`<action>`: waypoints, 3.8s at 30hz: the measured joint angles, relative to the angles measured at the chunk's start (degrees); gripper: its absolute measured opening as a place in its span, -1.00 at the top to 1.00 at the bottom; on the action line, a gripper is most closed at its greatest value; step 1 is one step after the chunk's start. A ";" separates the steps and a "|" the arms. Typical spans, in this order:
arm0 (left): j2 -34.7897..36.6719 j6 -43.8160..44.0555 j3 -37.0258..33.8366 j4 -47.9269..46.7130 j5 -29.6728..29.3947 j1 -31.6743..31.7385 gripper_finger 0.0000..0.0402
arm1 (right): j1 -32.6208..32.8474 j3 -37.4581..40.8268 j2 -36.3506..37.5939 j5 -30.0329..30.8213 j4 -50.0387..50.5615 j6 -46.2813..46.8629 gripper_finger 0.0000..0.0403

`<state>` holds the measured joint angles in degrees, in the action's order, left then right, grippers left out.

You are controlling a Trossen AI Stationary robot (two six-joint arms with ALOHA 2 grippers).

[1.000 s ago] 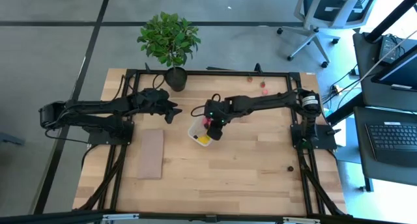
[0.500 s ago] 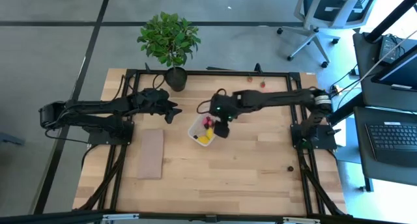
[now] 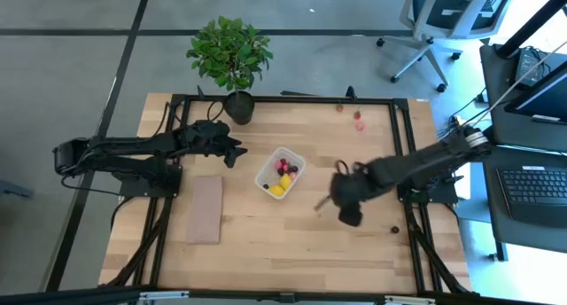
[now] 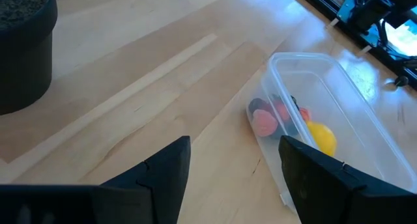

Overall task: Pick and placing Produce into tupperware
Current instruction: Put the black cherry into the transparent bin

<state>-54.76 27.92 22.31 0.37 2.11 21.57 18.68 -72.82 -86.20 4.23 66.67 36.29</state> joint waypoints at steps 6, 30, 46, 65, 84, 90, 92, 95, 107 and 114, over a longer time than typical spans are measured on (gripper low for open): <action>0.01 0.00 0.00 -0.34 -0.03 0.00 -0.12 | 8.21 13.34 5.17 -5.42 1.07 17.81 -0.16; 0.00 0.59 0.00 -0.40 0.28 -0.01 -0.12 | 21.67 33.25 5.32 -23.23 -13.04 34.82 -0.16; 0.00 0.63 0.00 -0.40 0.33 -0.01 -0.12 | 22.84 39.47 5.32 -25.41 -19.89 38.21 0.03; 0.00 0.48 0.00 -0.40 0.31 -0.01 -0.12 | 22.76 38.78 5.34 -25.24 -22.89 38.20 0.48; 0.00 -0.03 0.00 -0.40 -3.10 0.01 -0.12 | -9.63 16.11 5.31 -3.60 -44.84 0.16 0.48; 0.01 -0.04 0.00 -0.40 -3.10 0.01 -0.12 | -19.32 6.85 2.69 -3.65 -45.01 -10.99 0.48; 0.01 -0.04 0.00 -0.39 -3.17 0.00 -0.12 | -21.86 3.30 0.32 -3.74 -44.78 -14.49 0.48; 0.02 -0.07 0.00 -0.38 -4.42 -0.01 -0.12 | -24.63 -2.68 -4.30 -4.74 -43.21 -17.69 0.48; 0.00 -0.11 0.00 -0.38 -7.50 0.01 -0.12 | -25.23 -18.78 -25.59 -14.11 -25.82 -24.03 0.48; 0.00 -2.03 0.00 -0.38 -7.49 0.01 -0.12 | -23.24 -18.97 -31.55 -16.15 -27.40 -24.93 0.48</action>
<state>-54.76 25.90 22.31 -0.01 -5.38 21.58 -4.57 -91.79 -117.75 -11.92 39.27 11.36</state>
